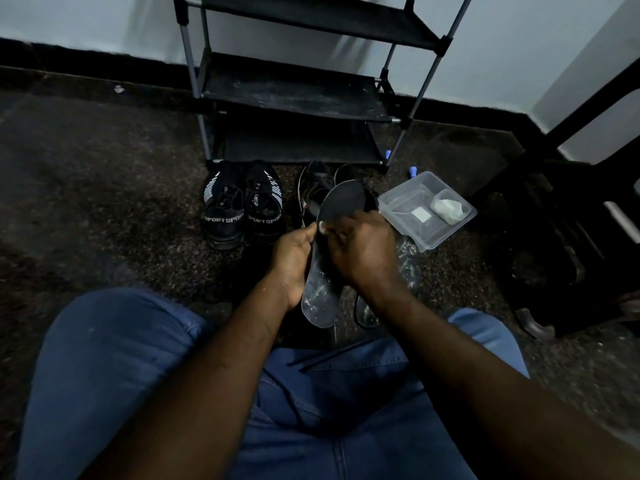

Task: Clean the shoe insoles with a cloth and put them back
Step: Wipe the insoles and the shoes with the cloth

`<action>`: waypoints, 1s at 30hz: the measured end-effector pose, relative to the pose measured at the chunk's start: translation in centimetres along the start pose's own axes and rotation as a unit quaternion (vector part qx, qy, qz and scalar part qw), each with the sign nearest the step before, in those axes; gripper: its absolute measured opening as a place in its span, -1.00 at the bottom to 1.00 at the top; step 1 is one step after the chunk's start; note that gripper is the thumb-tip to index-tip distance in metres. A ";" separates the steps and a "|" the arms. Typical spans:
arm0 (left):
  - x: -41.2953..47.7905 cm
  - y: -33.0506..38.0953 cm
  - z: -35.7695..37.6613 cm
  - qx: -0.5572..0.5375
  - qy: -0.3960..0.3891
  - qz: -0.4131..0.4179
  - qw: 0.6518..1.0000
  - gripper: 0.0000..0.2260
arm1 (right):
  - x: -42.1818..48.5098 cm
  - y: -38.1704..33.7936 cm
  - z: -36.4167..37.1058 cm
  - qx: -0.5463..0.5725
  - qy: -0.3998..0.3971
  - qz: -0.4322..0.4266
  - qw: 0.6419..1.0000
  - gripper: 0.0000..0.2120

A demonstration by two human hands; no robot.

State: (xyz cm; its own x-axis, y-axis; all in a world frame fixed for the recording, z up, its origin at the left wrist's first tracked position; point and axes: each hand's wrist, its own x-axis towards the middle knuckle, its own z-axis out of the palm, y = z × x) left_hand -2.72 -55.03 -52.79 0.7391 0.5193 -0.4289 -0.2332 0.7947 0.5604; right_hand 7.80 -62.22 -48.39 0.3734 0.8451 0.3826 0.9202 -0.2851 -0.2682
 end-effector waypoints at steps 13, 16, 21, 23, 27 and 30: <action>0.5 -0.7 -0.2 0.030 0.075 0.041 0.996 -0.51 | -1.7 0.8 0.0 -0.011 -0.005 0.028 1.000 -0.77; 0.6 -0.9 -0.3 0.025 0.076 0.037 0.996 -0.51 | -1.5 1.1 -0.2 -0.031 -0.036 0.014 0.999 -0.77; 0.8 -0.6 -0.4 0.002 0.085 0.031 0.996 -0.48 | -2.1 1.1 -0.3 -0.019 -0.014 0.029 0.999 -0.78; 0.9 -0.4 -0.4 0.001 0.099 0.031 0.995 -0.47 | -2.1 1.9 0.0 0.012 0.013 0.088 0.996 -0.77; 1.1 -0.5 -1.1 -0.006 0.098 0.030 0.995 -0.36 | -3.4 1.0 0.5 0.000 -0.022 0.008 1.000 -0.82; 1.2 -0.5 -0.9 -0.003 0.104 0.032 0.994 -0.46 | -3.0 1.9 0.2 0.034 0.024 0.099 0.994 -0.81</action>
State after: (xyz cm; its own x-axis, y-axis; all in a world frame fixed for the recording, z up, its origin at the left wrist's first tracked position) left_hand -2.27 -54.49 -54.23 0.5756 0.6225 -0.5302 -0.2793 0.7591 0.5881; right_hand 8.45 -65.23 -50.21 0.5529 0.7522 0.3584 0.8189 -0.4110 -0.4007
